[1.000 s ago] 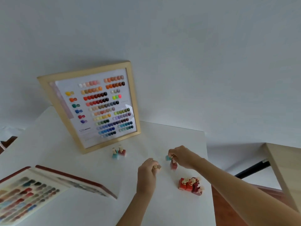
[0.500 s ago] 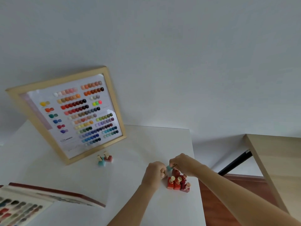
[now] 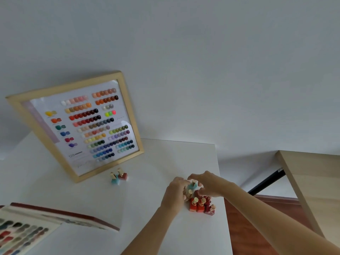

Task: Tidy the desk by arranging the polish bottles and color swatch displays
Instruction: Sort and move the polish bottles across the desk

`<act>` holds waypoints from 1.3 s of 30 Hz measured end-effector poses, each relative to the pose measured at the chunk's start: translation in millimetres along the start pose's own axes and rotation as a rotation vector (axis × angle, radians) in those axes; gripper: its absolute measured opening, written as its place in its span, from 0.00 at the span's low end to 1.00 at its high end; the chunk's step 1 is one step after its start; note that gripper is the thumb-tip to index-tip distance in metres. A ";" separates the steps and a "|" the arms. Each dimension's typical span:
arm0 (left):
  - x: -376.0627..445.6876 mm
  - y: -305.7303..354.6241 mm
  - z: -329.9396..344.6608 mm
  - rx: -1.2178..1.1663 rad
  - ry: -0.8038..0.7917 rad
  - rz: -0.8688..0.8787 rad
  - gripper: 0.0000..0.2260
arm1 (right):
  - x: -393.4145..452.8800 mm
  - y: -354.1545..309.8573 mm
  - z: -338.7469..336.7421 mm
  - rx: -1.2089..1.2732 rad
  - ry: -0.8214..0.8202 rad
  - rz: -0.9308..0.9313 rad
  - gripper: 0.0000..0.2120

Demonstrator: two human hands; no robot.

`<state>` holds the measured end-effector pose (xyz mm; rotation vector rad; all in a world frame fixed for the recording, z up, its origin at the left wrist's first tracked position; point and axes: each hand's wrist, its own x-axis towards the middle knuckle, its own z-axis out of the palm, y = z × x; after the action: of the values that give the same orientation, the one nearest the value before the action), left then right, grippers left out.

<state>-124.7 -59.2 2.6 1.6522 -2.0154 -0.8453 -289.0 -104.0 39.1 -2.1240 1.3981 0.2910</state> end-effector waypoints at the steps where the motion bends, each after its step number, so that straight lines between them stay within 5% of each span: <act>1: -1.7 -2.2 -1.8 0.005 0.017 0.011 0.19 | 0.0 -0.6 -3.9 -0.009 -0.009 -0.005 0.28; 9: -20.4 -41.9 -33.9 -0.140 0.381 -0.224 0.22 | 25.4 -31.8 -34.0 -0.047 0.061 0.002 0.21; 17: -12.8 -95.6 -75.7 -0.383 0.933 -0.677 0.19 | 80.2 -103.0 -21.0 0.085 0.157 -0.093 0.12; 23: 1.1 -124.4 -81.3 -0.447 1.020 -0.801 0.19 | 126.4 -149.4 -0.4 0.162 0.199 -0.145 0.10; 34: 9.1 -149.2 -75.6 -0.376 1.011 -0.750 0.13 | 185.9 -197.2 34.3 0.179 0.182 -0.257 0.17; 39: 7.8 -148.7 -73.5 -0.383 1.027 -0.722 0.11 | 192.4 -200.1 42.5 0.162 0.192 -0.303 0.12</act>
<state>29.7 -99.2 -43.6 1.9751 -0.5398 -0.3681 -22.2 -170.2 -18.0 -2.2313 1.1340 -0.1429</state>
